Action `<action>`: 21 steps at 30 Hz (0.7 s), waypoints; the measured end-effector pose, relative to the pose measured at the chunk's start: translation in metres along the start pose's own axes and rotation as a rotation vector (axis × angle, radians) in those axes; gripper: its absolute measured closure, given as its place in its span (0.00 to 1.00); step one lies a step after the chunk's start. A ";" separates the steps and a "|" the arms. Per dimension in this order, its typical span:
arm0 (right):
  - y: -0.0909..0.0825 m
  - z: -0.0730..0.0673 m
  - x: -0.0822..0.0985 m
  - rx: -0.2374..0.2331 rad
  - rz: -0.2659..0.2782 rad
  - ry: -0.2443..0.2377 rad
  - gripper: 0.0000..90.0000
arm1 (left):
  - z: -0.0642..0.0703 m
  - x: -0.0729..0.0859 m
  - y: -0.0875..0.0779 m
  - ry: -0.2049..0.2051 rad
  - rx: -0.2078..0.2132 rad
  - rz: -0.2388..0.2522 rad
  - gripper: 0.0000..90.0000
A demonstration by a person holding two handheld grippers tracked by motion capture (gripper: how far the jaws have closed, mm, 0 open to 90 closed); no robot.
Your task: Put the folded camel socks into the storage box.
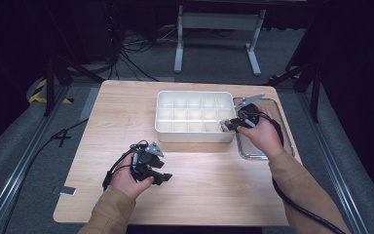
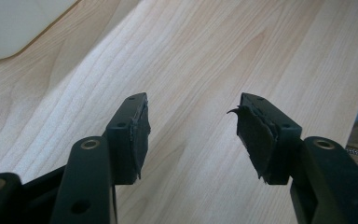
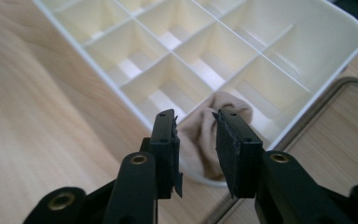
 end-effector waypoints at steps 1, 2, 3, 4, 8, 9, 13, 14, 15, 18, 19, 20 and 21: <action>-0.006 -0.005 0.004 -0.018 0.030 -0.015 0.73 | -0.001 0.001 -0.002 -0.001 0.000 0.013 0.49; -0.011 -0.008 0.007 -0.029 0.054 -0.028 0.71 | -0.001 0.002 -0.003 -0.001 -0.002 0.022 0.49; -0.016 -0.012 0.011 -0.037 0.078 -0.042 0.68 | -0.002 0.003 -0.005 -0.003 0.002 0.023 0.49; -0.020 -0.014 0.014 -0.046 0.091 -0.044 0.67 | -0.003 0.005 -0.007 -0.005 0.003 0.029 0.49; -0.038 -0.032 0.033 -0.120 0.168 -0.037 0.60 | -0.003 0.009 -0.010 0.008 0.004 0.071 0.49; -0.042 -0.036 0.039 -0.140 0.175 -0.035 0.58 | -0.002 0.009 -0.011 0.023 0.006 0.079 0.49; -0.041 -0.051 0.062 -0.119 0.101 -0.092 0.54 | 0.002 0.006 -0.012 0.042 0.021 0.117 0.48; -0.041 -0.055 0.066 -0.125 0.110 -0.091 0.53 | 0.002 0.006 -0.012 0.046 0.012 0.111 0.48; -0.041 -0.059 0.069 -0.144 0.130 -0.085 0.52 | 0.003 0.006 -0.011 0.042 0.009 0.109 0.48; -0.043 -0.067 0.076 -0.171 0.198 -0.056 0.51 | 0.002 0.007 -0.011 0.040 0.005 0.101 0.48; -0.042 -0.069 0.079 -0.183 0.186 -0.049 0.49 | 0.001 0.007 -0.011 0.038 0.002 0.099 0.48; -0.042 -0.073 0.085 -0.186 0.161 -0.071 0.48 | -0.001 0.009 -0.012 0.017 -0.005 0.095 0.48; -0.042 -0.073 0.085 -0.186 0.161 -0.071 0.48 | -0.001 0.009 -0.012 0.017 -0.005 0.095 0.48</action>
Point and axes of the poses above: each handheld gripper's, and its own axes: y roughly forward along the jaws, x roughly out of its underside, z roughly to its right, the point moved 4 cm from there along y, roughly forward along the jaws, and after that the axes turned 4 degrees about -x, right-handed, at the moved point
